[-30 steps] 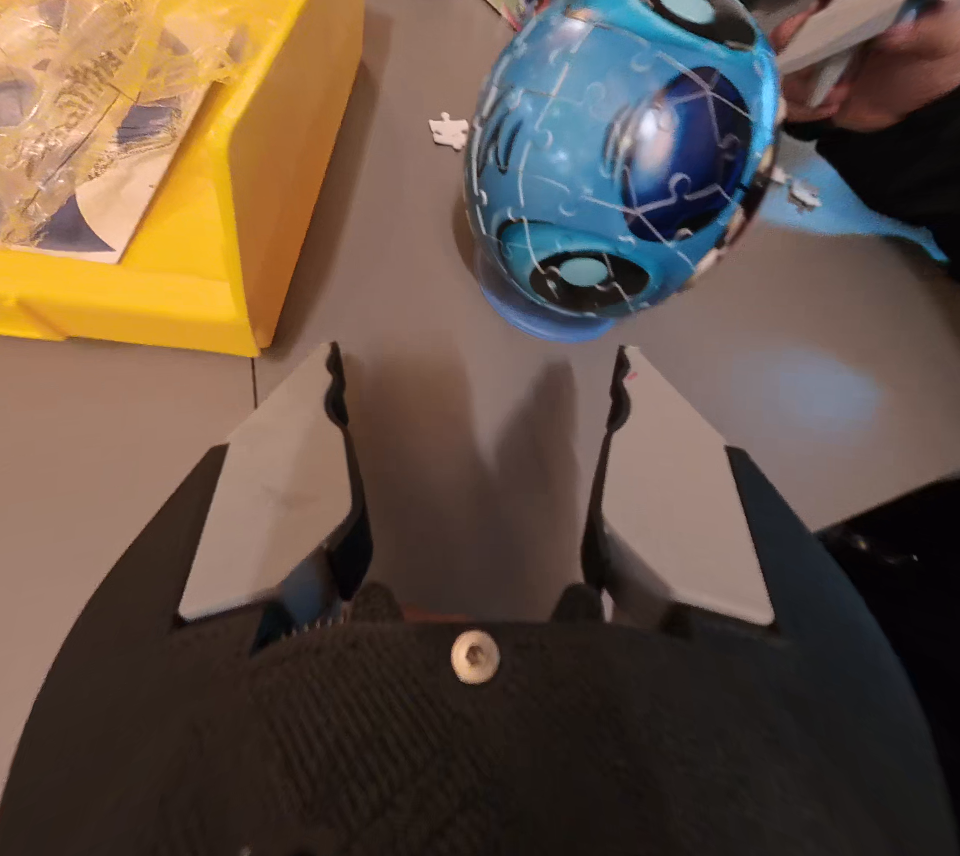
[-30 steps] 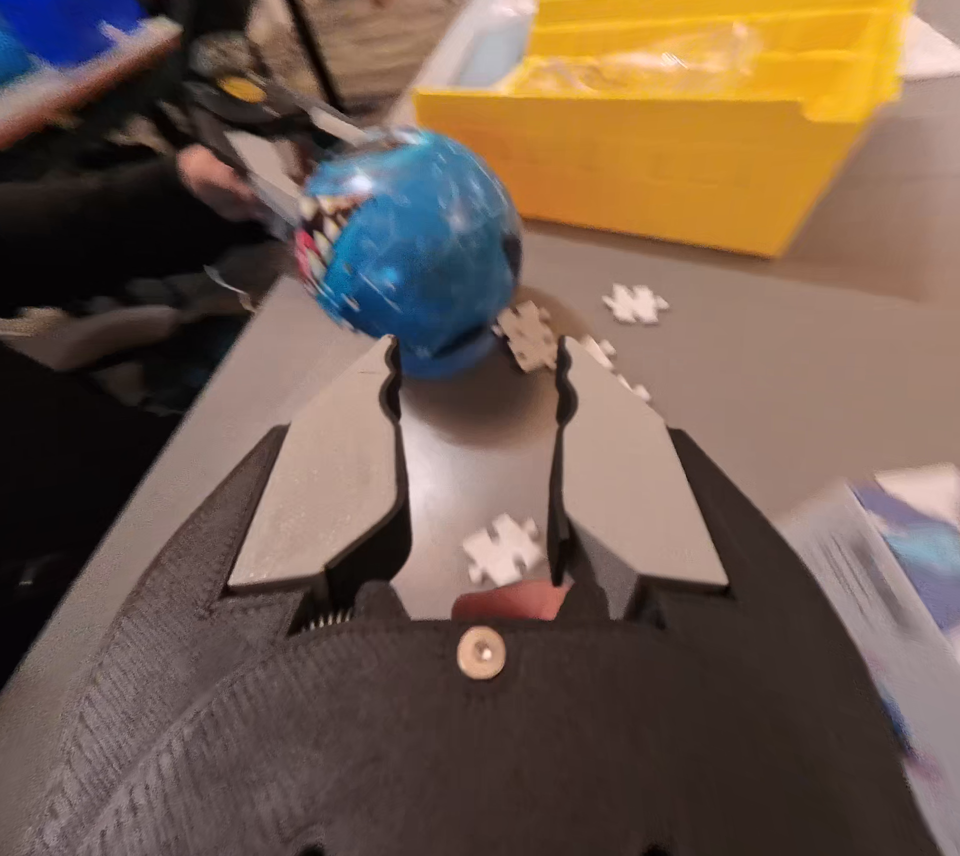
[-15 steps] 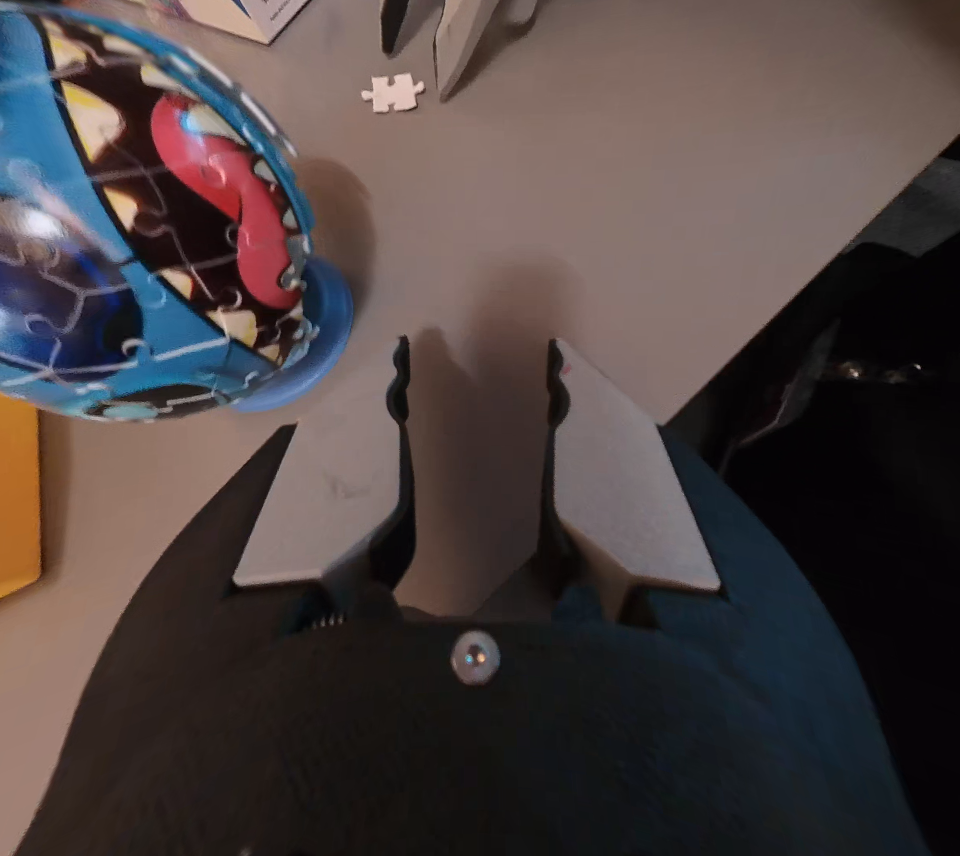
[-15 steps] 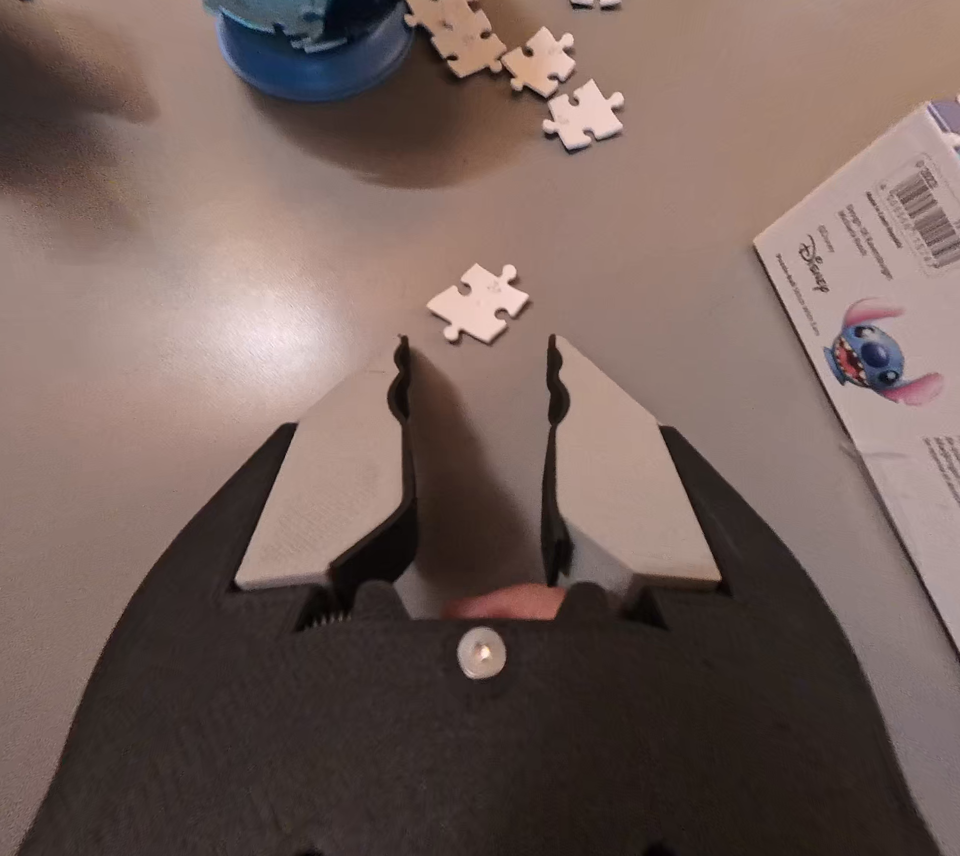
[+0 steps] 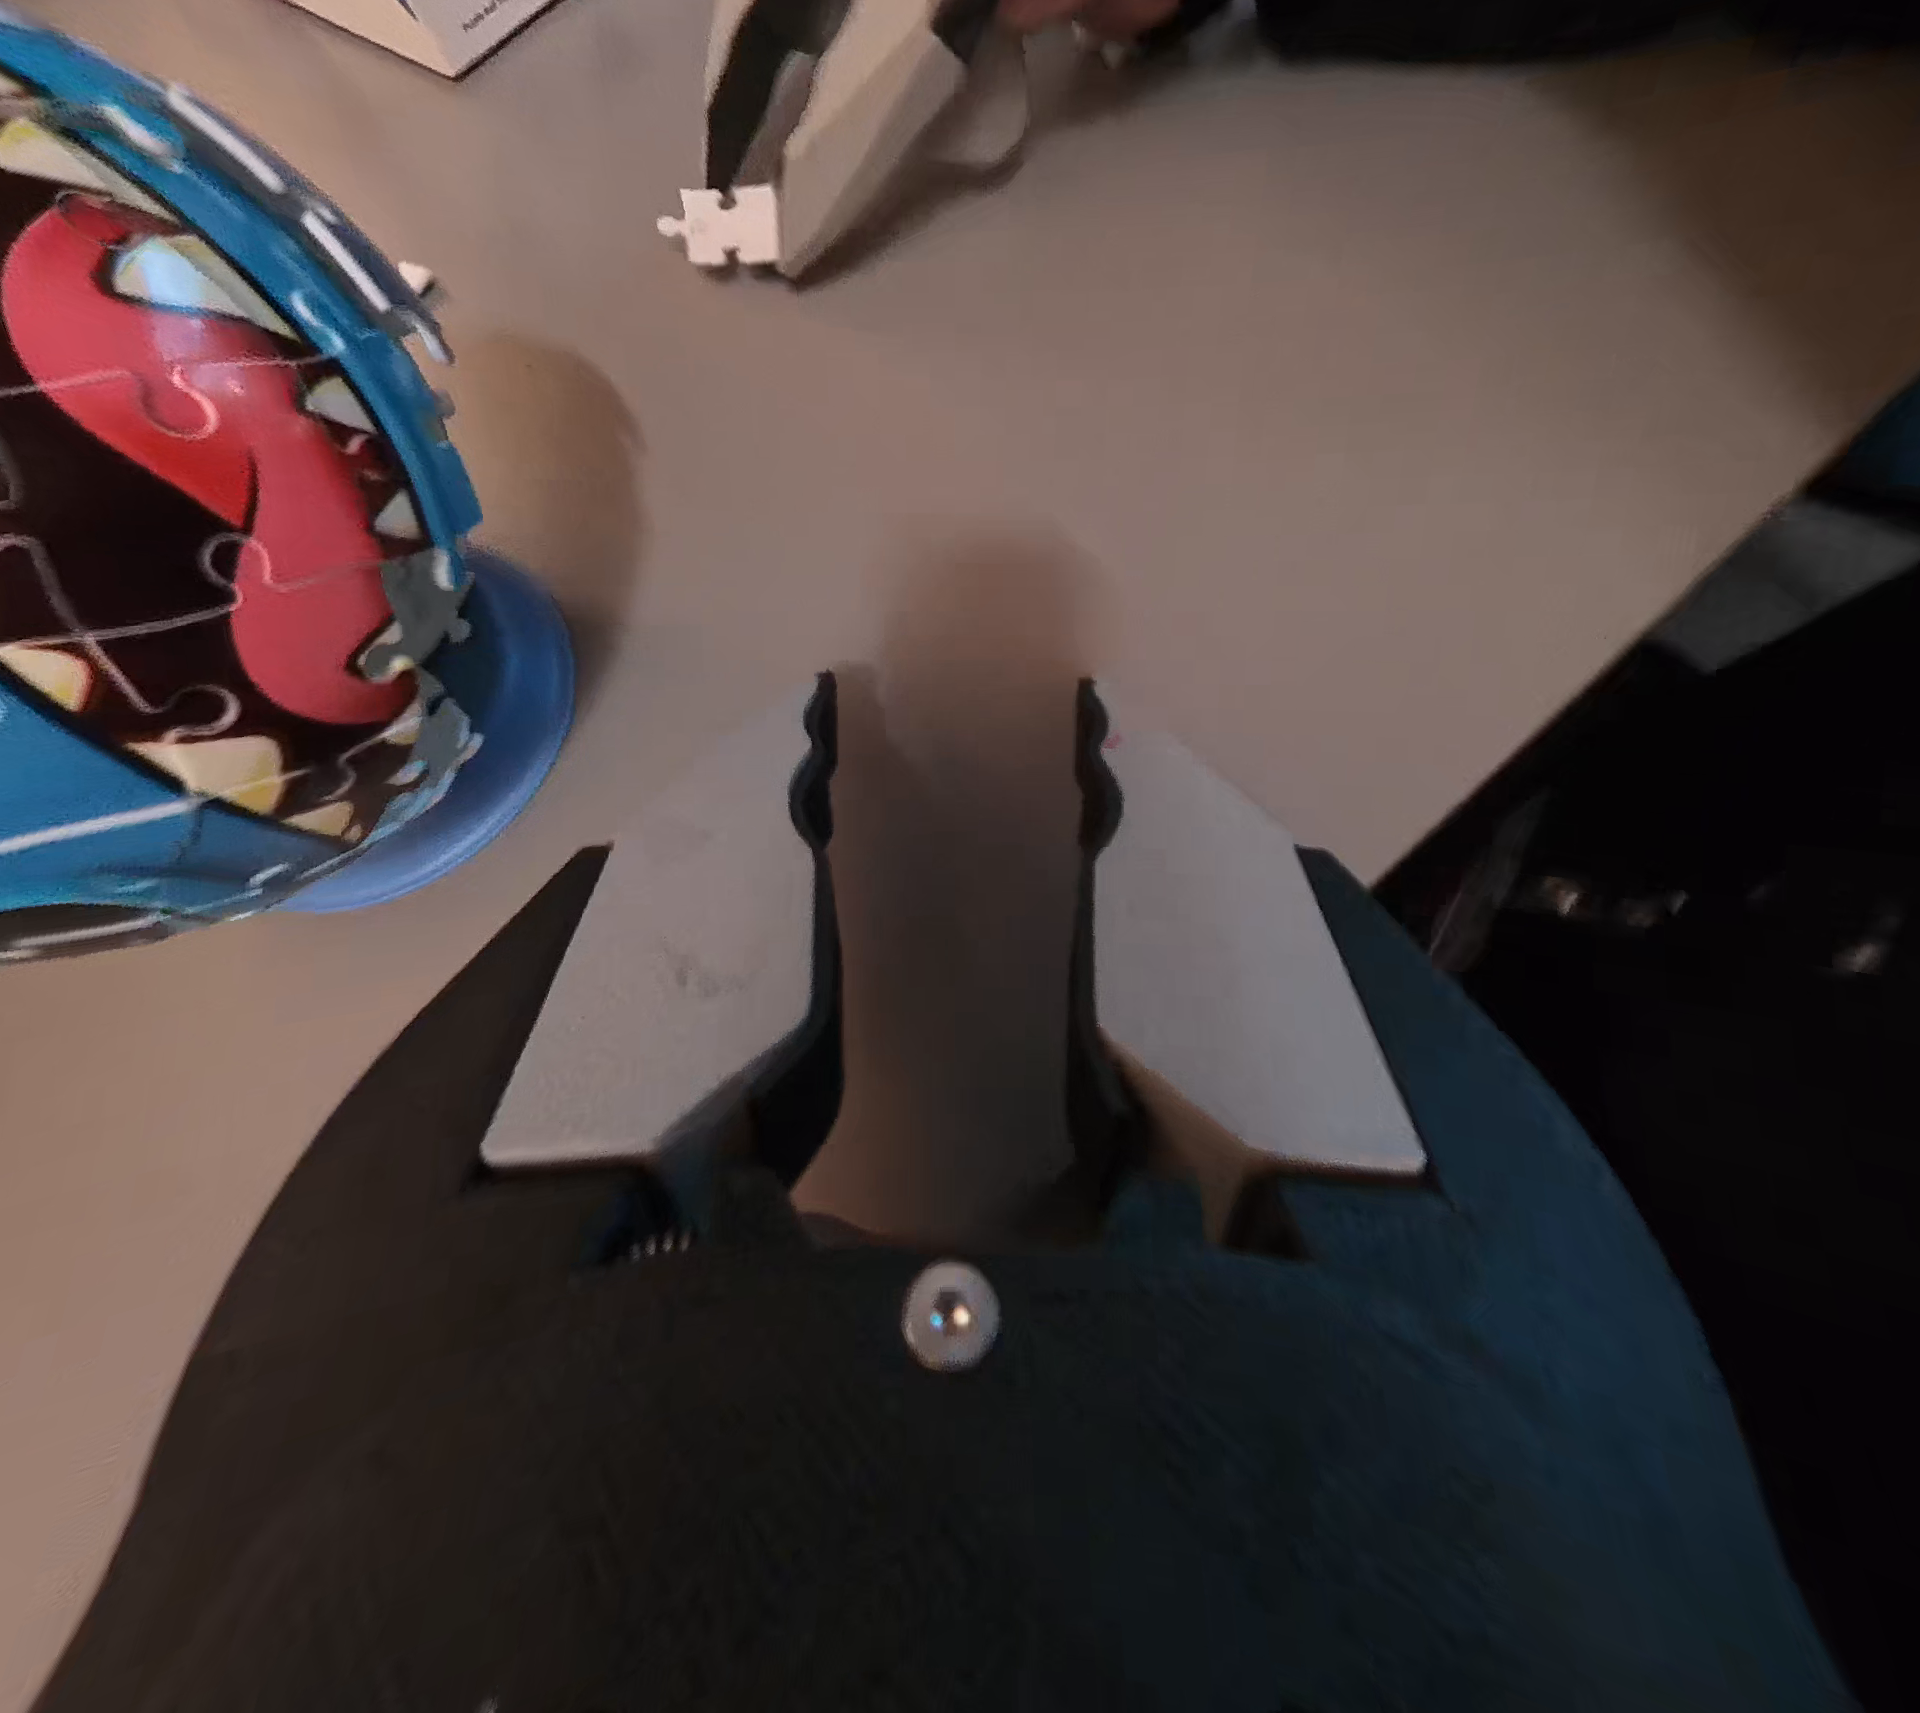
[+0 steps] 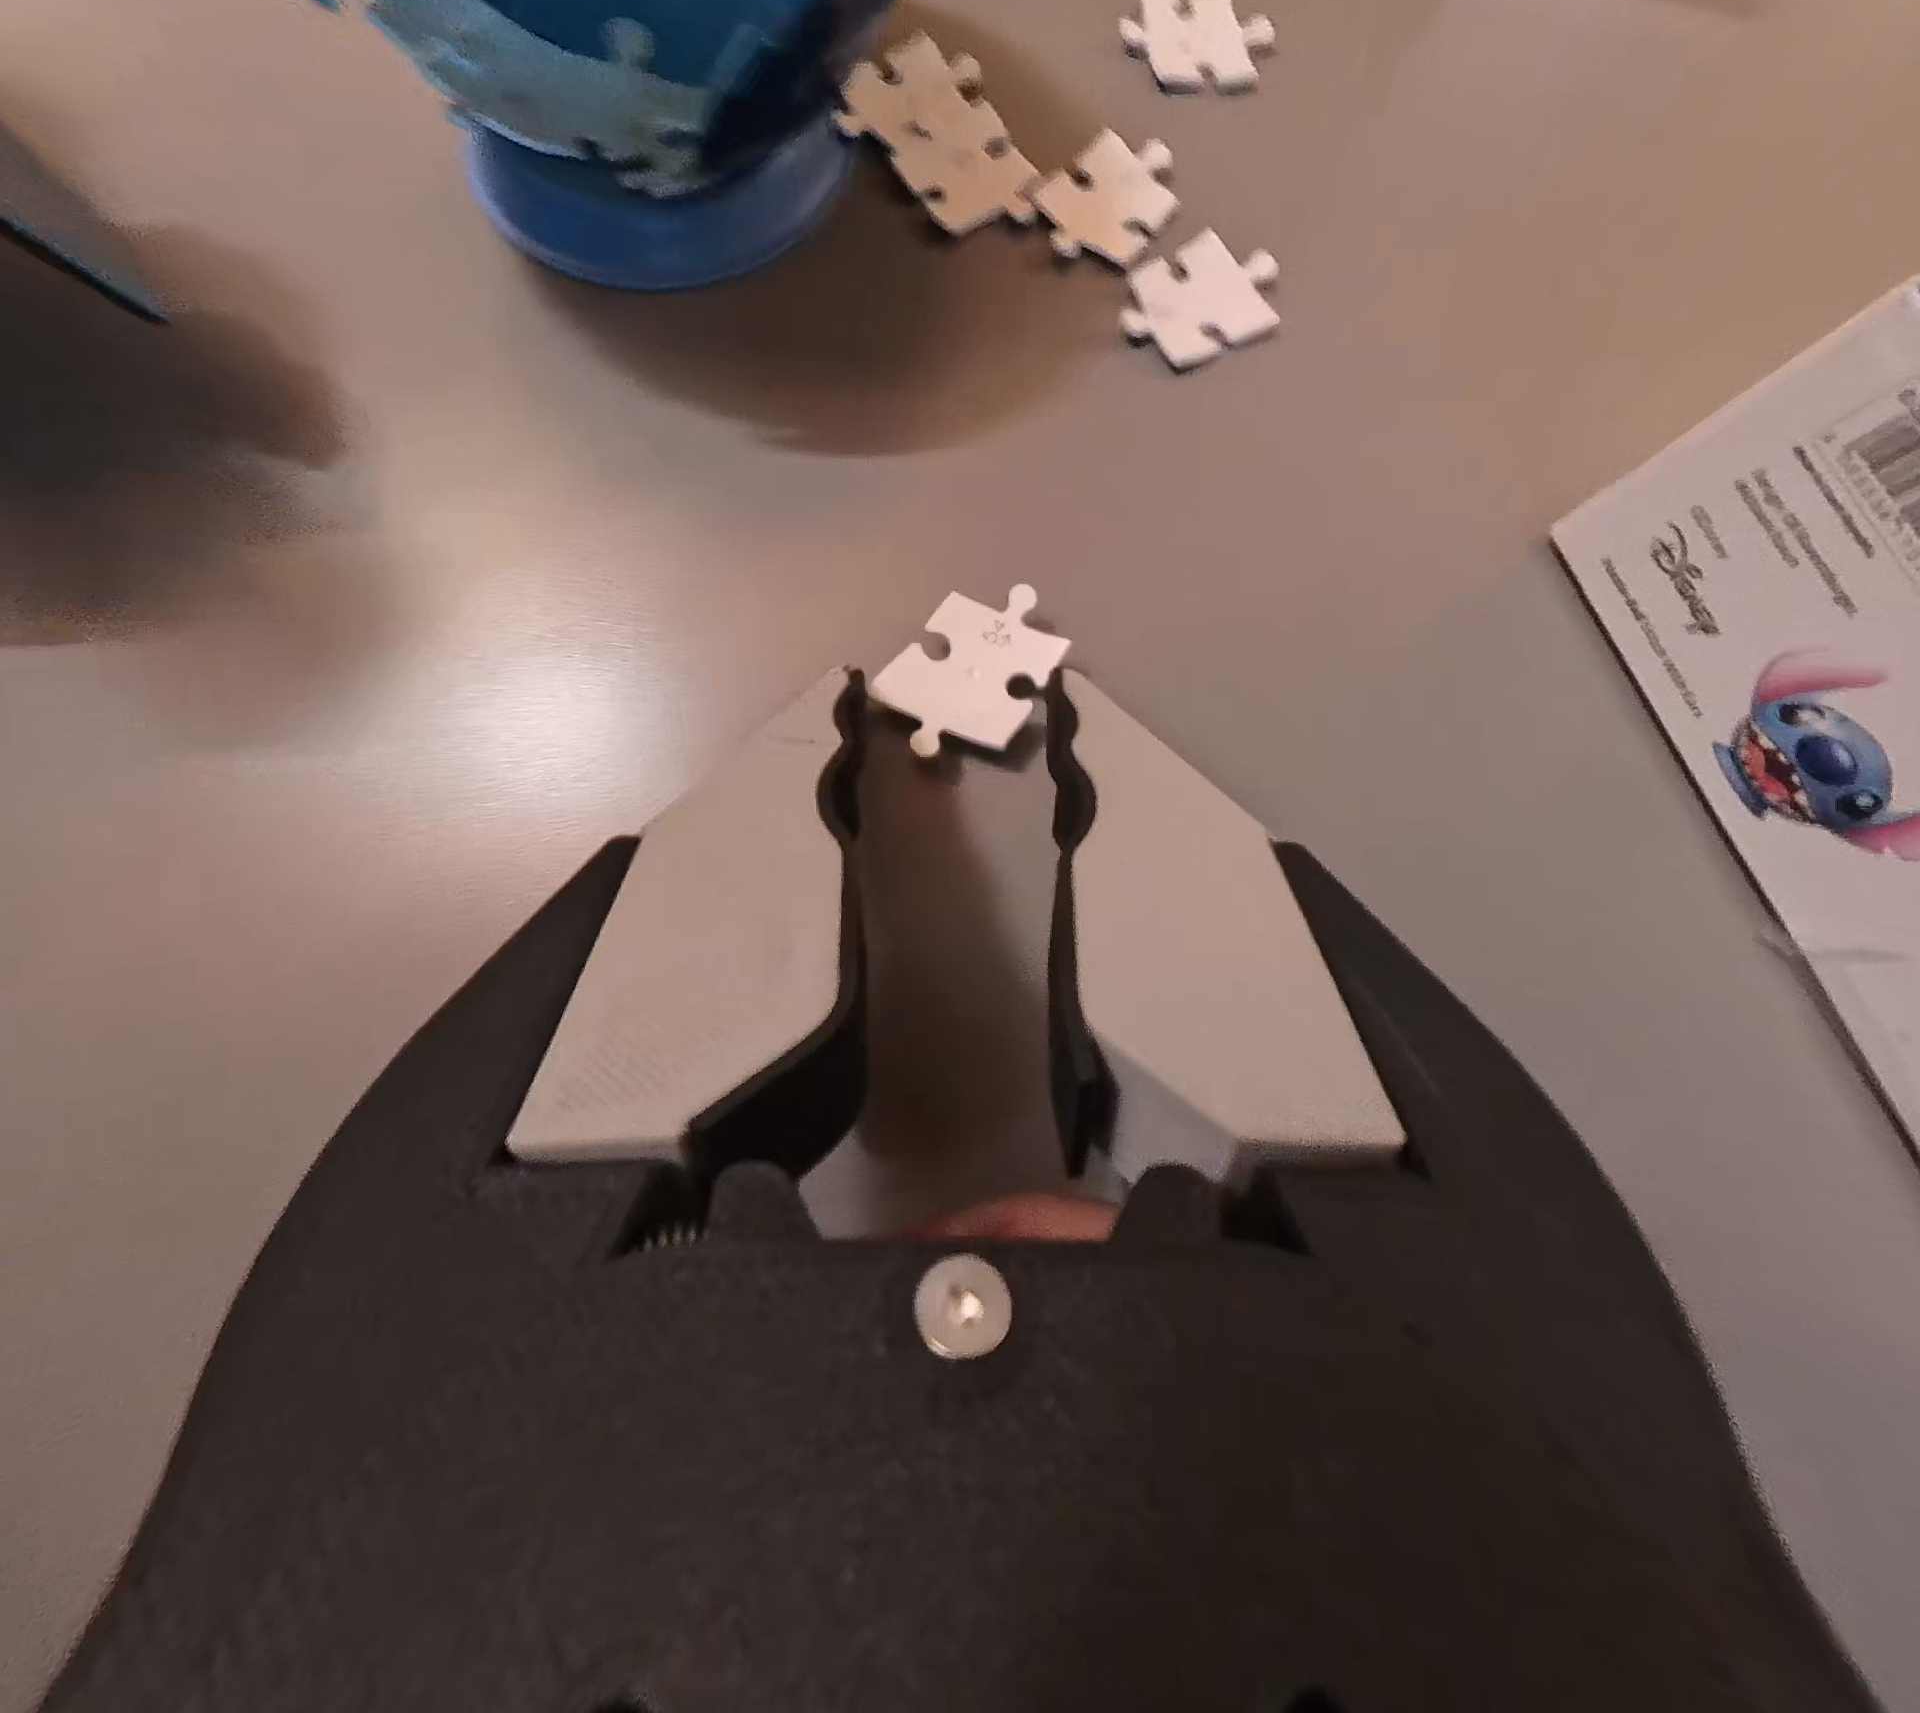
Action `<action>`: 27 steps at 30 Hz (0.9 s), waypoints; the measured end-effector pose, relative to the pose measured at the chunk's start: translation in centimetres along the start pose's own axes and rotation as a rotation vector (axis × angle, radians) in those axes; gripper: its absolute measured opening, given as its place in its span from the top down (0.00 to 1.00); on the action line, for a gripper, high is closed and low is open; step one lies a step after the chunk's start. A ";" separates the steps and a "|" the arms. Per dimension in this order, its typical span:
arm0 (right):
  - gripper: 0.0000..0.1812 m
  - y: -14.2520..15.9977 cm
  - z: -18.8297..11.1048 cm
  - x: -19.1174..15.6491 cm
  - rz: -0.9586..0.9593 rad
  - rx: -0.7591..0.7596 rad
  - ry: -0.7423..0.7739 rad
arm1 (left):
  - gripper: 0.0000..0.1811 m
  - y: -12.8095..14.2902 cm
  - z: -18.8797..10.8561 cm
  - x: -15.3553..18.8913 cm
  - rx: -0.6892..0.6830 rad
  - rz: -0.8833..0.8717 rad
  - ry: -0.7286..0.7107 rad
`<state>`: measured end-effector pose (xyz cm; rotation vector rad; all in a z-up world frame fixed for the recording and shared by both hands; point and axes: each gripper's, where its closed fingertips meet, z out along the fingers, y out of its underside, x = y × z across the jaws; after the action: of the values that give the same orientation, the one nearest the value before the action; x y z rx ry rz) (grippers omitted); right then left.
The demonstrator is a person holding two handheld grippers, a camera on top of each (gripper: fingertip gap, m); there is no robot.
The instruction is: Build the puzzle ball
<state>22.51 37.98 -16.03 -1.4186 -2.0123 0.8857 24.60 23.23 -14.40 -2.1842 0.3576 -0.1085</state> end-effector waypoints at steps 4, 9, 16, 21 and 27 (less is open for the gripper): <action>0.83 -2.1 -2.2 -3.1 -0.031 0.146 -0.065 | 0.77 -1.8 2.0 0.6 0.070 -0.192 0.030; 0.83 -4.3 -5.1 -8.5 -0.033 0.330 -0.177 | 0.79 -4.9 3.2 0.9 0.188 -0.233 0.044; 0.83 -2.5 -5.9 -9.5 -0.134 0.311 -0.083 | 0.82 -7.7 3.2 2.3 0.293 -0.426 0.274; 0.83 -2.3 -6.5 -9.9 -0.218 0.327 -0.033 | 0.93 -8.3 3.7 2.4 0.292 -0.487 0.330; 0.85 -1.6 -7.1 -10.0 -0.292 0.312 -0.007 | 1.00 -7.6 4.1 2.6 0.213 -0.422 0.332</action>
<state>29.91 29.64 -10.63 -0.9265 -1.9208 1.0179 29.59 29.90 -10.97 -1.9976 0.0573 -0.7162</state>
